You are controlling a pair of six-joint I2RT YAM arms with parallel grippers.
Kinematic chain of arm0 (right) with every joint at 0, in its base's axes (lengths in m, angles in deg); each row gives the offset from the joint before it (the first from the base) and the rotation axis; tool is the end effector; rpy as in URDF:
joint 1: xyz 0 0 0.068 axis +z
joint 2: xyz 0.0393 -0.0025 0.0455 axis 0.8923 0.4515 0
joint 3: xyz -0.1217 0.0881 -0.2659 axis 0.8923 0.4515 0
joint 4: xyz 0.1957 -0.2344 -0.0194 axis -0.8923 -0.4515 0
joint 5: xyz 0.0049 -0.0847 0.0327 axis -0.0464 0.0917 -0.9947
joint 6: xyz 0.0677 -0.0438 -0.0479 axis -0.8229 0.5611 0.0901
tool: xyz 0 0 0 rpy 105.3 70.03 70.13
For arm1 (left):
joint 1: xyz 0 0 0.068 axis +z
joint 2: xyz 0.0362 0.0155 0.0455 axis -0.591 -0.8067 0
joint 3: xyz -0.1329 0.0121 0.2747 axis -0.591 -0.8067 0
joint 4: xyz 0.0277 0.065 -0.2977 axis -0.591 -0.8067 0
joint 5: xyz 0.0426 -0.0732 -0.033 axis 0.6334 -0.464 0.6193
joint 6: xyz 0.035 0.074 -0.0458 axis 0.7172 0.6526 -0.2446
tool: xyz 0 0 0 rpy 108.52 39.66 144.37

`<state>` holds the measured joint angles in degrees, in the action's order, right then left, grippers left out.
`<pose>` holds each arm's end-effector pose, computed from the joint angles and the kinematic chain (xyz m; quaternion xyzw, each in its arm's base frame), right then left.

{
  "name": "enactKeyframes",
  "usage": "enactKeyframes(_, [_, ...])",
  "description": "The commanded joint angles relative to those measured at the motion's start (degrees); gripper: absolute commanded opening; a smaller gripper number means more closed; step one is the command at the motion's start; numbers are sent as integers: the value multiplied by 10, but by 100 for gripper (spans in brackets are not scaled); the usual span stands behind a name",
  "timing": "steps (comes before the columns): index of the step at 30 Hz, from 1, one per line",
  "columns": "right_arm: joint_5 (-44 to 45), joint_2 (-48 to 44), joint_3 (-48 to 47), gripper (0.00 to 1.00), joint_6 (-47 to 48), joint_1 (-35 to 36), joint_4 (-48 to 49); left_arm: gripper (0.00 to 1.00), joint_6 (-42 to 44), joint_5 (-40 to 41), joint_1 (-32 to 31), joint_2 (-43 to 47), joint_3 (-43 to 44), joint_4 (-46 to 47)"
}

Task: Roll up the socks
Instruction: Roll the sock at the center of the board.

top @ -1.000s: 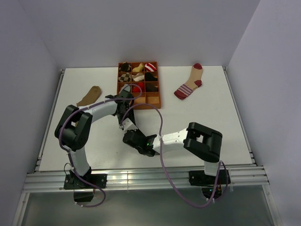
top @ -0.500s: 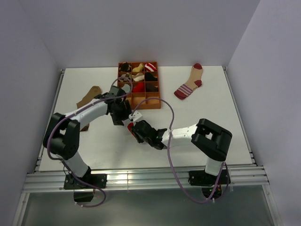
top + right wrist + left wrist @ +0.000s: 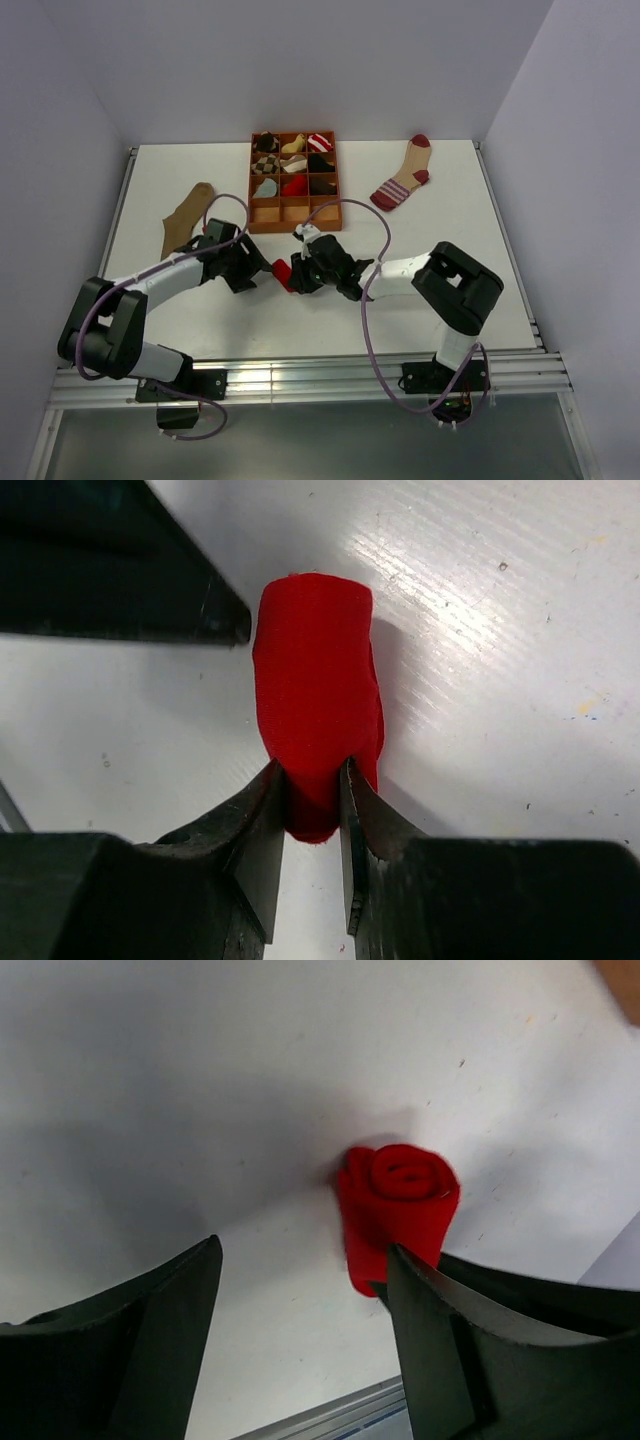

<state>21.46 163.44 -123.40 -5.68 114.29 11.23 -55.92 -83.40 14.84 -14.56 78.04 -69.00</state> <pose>0.2536 0.3317 0.1103 -0.2497 0.8486 0.3215 0.3380 0.2941 -0.1333 0.1289 -0.2681 0.9166 -0.2525 0.1555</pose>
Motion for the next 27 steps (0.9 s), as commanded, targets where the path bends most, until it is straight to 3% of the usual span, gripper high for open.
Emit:
enactKeyframes(1, [-78, 27, 22, 3, -23, -9, -59, 72, -42, -38, -9, 40, -43, 118])
enactKeyframes(9, [-126, 43, 32, 3, -45, -24, -27, 73, -59, -53, -15, 12, -99, 242])
enactKeyframes(18, [-152, 62, 37, 4, -65, -34, -5, 65, -60, -47, -16, -37, -113, 257])
enactKeyframes(27, [-197, 68, 34, 4, -89, -46, 24, 63, -48, -51, -16, -73, -130, 270])
